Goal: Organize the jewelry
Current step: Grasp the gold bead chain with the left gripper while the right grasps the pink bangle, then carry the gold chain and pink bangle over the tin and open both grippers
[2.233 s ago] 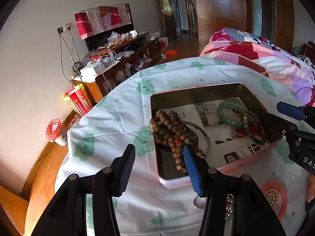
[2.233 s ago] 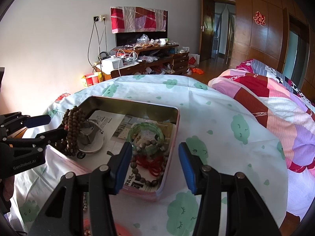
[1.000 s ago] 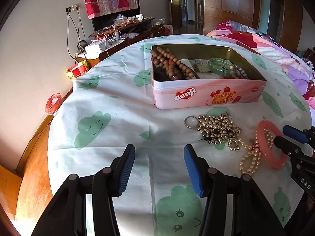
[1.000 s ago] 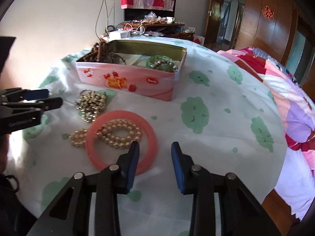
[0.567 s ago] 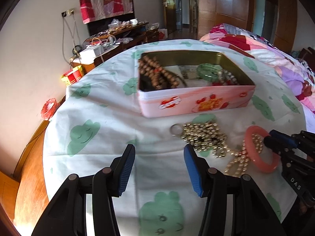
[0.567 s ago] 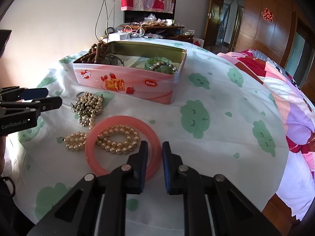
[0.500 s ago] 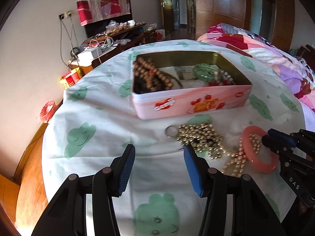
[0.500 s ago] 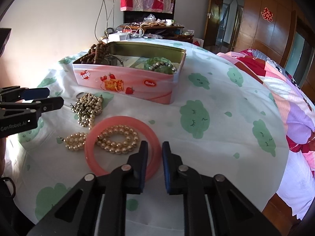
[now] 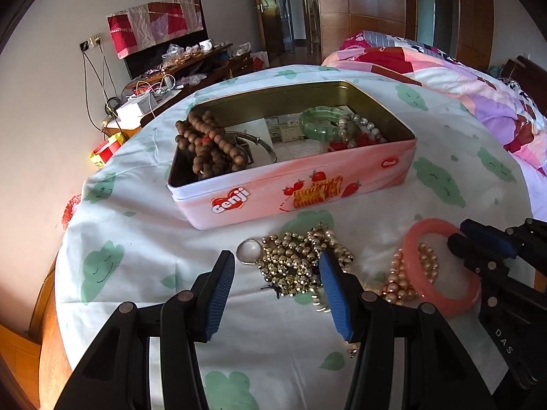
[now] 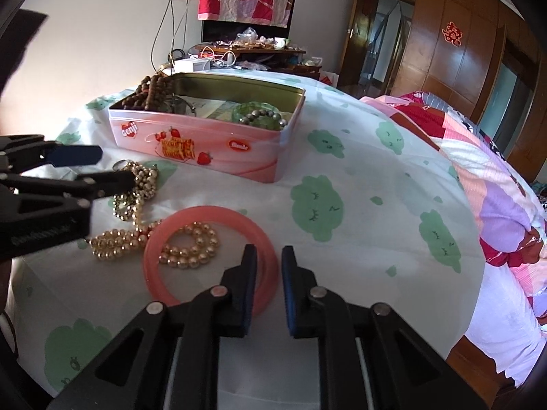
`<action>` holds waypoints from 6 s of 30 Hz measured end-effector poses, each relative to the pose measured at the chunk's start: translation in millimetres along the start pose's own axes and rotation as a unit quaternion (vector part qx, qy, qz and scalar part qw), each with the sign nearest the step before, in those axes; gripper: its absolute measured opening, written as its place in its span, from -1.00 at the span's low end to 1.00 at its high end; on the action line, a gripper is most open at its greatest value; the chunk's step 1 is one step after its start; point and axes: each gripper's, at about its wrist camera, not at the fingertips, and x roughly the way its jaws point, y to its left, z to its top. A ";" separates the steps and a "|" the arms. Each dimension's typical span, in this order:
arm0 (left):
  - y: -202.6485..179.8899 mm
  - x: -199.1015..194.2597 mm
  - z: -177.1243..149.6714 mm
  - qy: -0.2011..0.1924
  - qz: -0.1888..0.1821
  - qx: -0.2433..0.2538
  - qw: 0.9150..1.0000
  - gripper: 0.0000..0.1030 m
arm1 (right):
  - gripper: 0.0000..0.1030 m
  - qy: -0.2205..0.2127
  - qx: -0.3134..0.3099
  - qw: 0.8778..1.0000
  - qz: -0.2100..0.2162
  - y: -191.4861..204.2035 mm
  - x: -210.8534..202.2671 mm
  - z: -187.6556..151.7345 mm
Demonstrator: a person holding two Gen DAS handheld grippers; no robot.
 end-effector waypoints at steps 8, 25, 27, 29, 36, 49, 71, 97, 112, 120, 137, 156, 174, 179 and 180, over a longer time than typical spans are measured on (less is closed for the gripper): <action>35.3 -3.5 -14.7 0.017 0.001 -0.044 0.999 0.15 | -0.69 -0.002 0.002 1.000 0.001 -0.1 -0.8 -1.2; 18.1 -13.8 -18.4 -0.003 -0.070 -0.013 0.997 -0.81 | -0.71 -0.011 -0.003 0.999 0.034 3.5 -3.1 -2.2; 21.8 -20.6 -17.3 -0.014 -0.062 -0.017 0.998 -0.82 | -0.72 -0.013 -0.001 0.999 0.043 3.8 -3.7 -2.1; 29.3 -32.0 -15.3 -0.029 -0.061 -0.028 0.997 -0.82 | -0.75 -0.017 0.004 0.999 0.046 2.5 -5.2 -2.0; 48.7 -63.1 -9.0 -0.069 -0.050 -0.041 0.996 -0.82 | -0.76 -0.043 0.010 0.998 0.048 1.2 -14.9 4.1; 60.7 -84.9 1.2 -0.098 -0.042 -0.048 0.993 -0.82 | -0.76 -0.079 0.008 0.996 0.037 -4.3 -33.3 15.5; 57.4 -96.8 43.9 -0.135 -0.019 -0.020 0.990 -0.82 | -0.76 -0.120 0.004 0.992 0.026 -20.5 -42.1 54.6; 51.6 -72.1 99.7 -0.146 -0.003 0.009 0.989 -0.82 | -0.76 -0.141 -0.021 0.990 0.023 -23.8 -32.5 106.4; 56.5 -41.5 114.4 -0.130 0.010 0.013 0.991 -0.82 | -0.76 -0.130 -0.021 0.991 0.018 -24.7 -11.9 121.0; 55.5 -24.4 112.4 -0.111 0.008 0.013 0.994 -0.82 | -0.76 -0.120 -0.023 0.992 0.014 -22.3 0.4 127.8; 60.7 0.0 108.1 -0.081 0.006 0.008 0.997 -0.81 | -0.76 -0.095 -0.028 0.995 0.012 -13.6 25.6 132.2; 61.7 13.9 104.5 -0.061 0.004 0.005 0.998 -0.81 | -0.76 -0.073 -0.032 0.997 0.016 -7.5 42.5 131.0; 64.2 14.1 98.9 -0.070 0.035 -0.001 0.997 0.39 | 0.29 -0.084 -0.016 0.996 0.013 -10.5 38.7 125.5; 70.4 11.5 96.6 -0.069 0.037 -0.010 0.997 0.40 | 0.29 -0.082 -0.014 0.996 0.012 -11.4 35.3 120.4; 72.2 11.2 95.3 -0.068 0.040 -0.013 0.997 0.40 | 0.29 -0.081 -0.015 0.997 0.008 -11.2 35.1 119.3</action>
